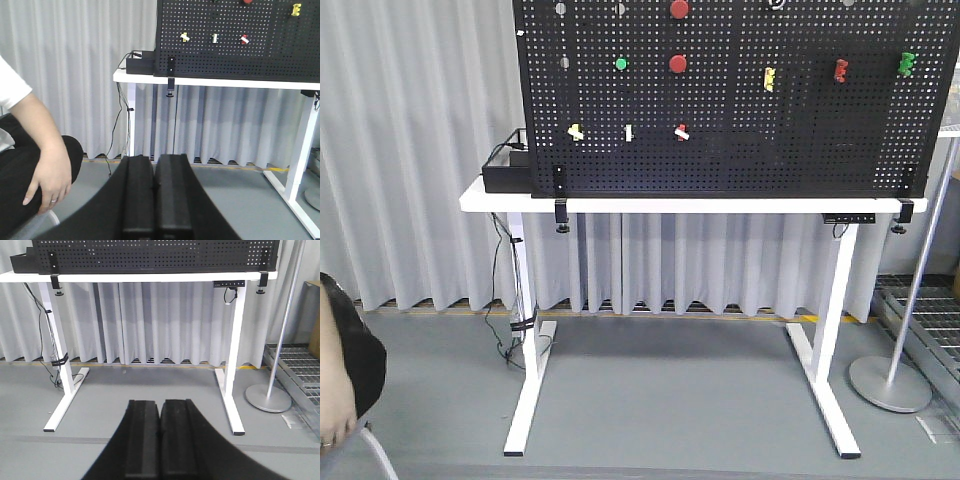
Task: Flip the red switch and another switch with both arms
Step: 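Drive the base forward toward the pegboard with the switches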
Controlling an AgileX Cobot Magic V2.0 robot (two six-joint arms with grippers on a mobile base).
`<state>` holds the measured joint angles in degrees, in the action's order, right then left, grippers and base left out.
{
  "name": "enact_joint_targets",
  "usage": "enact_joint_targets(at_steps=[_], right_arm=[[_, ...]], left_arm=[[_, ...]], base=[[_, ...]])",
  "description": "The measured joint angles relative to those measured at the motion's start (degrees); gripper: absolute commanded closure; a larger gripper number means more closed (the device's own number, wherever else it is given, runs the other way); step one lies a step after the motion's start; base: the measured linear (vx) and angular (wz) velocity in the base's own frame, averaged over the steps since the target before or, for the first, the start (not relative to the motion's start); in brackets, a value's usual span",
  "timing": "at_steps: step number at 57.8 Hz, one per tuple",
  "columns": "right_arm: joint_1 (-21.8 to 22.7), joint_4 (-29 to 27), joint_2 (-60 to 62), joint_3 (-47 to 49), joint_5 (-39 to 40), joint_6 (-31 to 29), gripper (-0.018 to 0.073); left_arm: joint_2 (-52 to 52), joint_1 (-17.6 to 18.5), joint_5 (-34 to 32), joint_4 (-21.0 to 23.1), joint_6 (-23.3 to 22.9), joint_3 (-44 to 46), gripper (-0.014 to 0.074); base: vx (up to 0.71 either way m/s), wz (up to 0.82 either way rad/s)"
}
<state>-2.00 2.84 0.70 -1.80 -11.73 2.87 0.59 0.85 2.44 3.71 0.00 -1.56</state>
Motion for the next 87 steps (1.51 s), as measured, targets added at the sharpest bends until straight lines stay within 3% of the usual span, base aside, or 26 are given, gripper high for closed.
enact_joint_targets(at_steps=[87], right_arm=[[0.0, 0.0, 0.0, 0.0, 0.0, 0.0, 0.0566]], left_arm=[[0.0, 0.0, 0.0, 0.0, 0.0, 0.0, 0.0594]], base=[[0.04, 0.01]])
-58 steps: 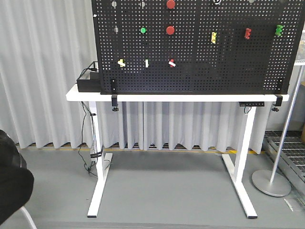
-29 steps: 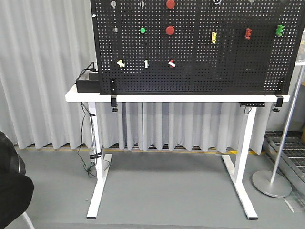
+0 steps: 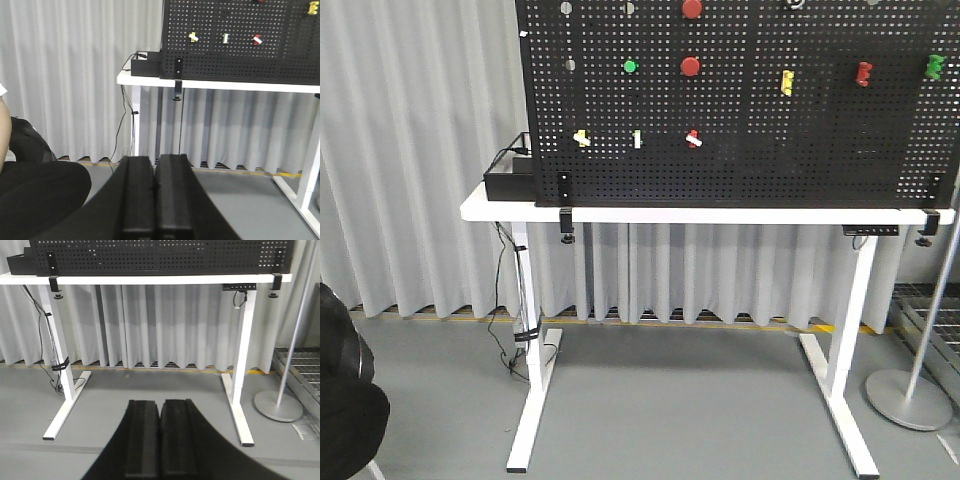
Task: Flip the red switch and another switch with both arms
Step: 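Drive the base forward toward the pegboard with the switches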
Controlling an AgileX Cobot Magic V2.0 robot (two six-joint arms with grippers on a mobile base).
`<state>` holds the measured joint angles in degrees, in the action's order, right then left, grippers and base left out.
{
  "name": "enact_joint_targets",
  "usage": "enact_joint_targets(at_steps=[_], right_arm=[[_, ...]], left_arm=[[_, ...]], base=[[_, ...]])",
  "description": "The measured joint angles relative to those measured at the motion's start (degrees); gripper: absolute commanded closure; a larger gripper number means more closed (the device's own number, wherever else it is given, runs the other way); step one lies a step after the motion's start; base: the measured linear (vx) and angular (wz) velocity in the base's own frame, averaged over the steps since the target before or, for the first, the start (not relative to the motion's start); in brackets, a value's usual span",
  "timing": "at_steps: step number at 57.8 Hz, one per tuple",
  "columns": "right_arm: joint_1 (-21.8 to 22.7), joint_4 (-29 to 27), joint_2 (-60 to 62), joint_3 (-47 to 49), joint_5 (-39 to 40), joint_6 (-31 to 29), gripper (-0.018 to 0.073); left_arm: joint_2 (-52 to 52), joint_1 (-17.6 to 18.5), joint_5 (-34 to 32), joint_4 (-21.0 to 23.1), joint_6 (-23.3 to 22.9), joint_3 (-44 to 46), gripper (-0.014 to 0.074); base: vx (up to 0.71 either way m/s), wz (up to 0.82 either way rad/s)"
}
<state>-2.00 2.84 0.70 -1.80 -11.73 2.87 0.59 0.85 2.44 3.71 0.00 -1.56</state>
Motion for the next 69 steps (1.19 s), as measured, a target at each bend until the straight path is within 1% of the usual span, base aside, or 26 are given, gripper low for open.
enact_joint_targets(at_steps=[37, 69], right_arm=[[0.0, 0.0, 0.0, 0.0, 0.0, 0.0, 0.0566], [0.0, 0.0, 0.0, 0.0, 0.0, 0.0, 0.0566]], left_arm=[[0.0, 0.0, 0.0, 0.0, 0.0, 0.0, 0.0594], [0.0, 0.0, 0.0, 0.0, 0.0, 0.0, 0.0594]], base=[[0.13, -0.05], [0.29, 0.03]])
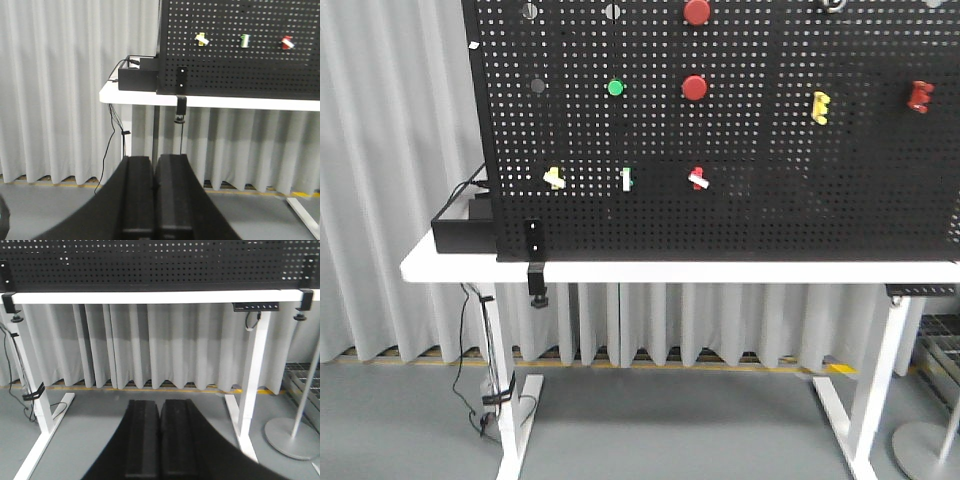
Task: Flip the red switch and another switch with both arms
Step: 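Drive the base forward toward the pegboard with the switches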
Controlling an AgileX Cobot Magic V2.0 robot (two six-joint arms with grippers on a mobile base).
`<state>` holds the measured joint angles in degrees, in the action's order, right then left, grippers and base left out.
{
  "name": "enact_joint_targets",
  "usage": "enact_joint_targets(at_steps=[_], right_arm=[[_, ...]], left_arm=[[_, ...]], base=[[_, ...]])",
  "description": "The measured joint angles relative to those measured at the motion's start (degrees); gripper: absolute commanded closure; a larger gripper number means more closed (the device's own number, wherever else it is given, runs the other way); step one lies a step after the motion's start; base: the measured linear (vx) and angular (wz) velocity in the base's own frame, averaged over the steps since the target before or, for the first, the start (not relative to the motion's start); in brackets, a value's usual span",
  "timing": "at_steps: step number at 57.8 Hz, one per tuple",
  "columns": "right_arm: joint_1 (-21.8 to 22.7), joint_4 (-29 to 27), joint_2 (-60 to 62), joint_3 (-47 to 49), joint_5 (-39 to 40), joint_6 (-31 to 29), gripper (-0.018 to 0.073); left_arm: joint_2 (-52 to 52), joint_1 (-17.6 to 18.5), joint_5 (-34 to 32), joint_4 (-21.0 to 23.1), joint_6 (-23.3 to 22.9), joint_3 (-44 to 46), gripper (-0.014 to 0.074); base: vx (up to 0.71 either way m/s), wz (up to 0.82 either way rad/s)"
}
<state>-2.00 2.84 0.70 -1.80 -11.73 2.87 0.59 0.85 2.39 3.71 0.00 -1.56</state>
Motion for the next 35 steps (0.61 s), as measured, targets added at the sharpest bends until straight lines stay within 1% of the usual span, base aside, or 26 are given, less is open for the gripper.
enact_joint_targets(at_steps=[35], right_arm=[[0.0, 0.0, 0.0, 0.0, 0.0, 0.0, 0.0566]], left_arm=[[0.0, 0.0, 0.0, 0.0, 0.0, 0.0, 0.0594]], base=[[0.37, 0.00]])
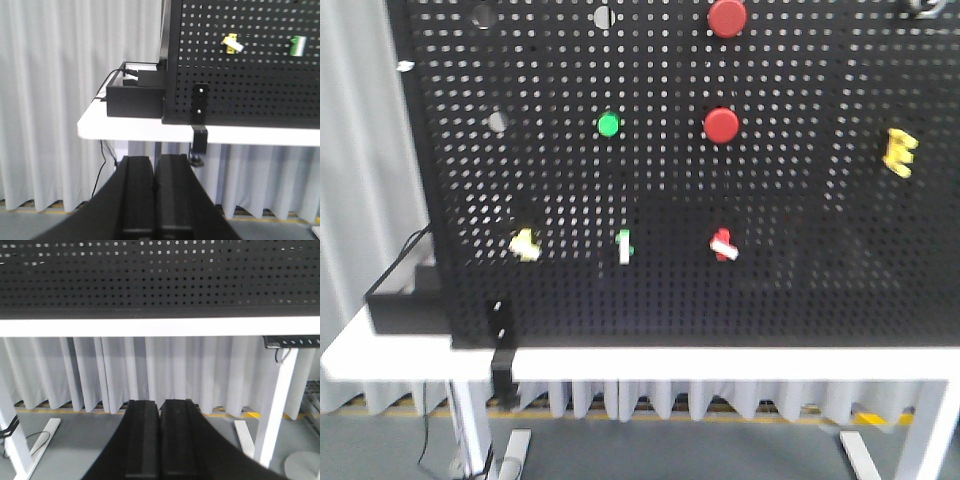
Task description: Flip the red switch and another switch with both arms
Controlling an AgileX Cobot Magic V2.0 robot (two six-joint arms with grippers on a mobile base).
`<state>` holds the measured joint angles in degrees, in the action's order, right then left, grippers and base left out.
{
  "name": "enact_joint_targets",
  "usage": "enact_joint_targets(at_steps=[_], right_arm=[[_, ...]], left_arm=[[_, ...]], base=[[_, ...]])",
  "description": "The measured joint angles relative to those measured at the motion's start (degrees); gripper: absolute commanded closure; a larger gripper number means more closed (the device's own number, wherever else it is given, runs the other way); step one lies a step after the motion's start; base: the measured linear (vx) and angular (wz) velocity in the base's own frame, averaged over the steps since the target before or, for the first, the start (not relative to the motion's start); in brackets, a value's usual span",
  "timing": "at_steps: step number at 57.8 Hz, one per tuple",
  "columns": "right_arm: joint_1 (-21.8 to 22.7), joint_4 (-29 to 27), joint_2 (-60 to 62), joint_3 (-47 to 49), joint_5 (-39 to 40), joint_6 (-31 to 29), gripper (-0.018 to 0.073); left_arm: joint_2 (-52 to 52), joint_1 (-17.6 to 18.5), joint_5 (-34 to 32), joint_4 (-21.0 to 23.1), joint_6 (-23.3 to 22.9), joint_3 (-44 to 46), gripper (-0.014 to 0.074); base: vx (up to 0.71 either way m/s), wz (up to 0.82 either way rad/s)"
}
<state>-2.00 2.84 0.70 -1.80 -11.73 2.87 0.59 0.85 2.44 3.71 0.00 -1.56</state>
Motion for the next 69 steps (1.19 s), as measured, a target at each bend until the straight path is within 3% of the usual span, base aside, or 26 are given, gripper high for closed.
enact_joint_targets(at_steps=[34, 69], right_arm=[[0.0, 0.0, 0.0, 0.0, 0.0, 0.0, 0.0566], [0.0, 0.0, 0.0, 0.0, -0.1, 0.0, 0.0566]], left_arm=[[0.0, 0.0, 0.0, 0.0, 0.0, 0.0, 0.0594], [0.0, 0.0, 0.0, 0.0, 0.0, 0.0, 0.0594]], base=[[0.29, -0.03], [0.05, 0.00]])
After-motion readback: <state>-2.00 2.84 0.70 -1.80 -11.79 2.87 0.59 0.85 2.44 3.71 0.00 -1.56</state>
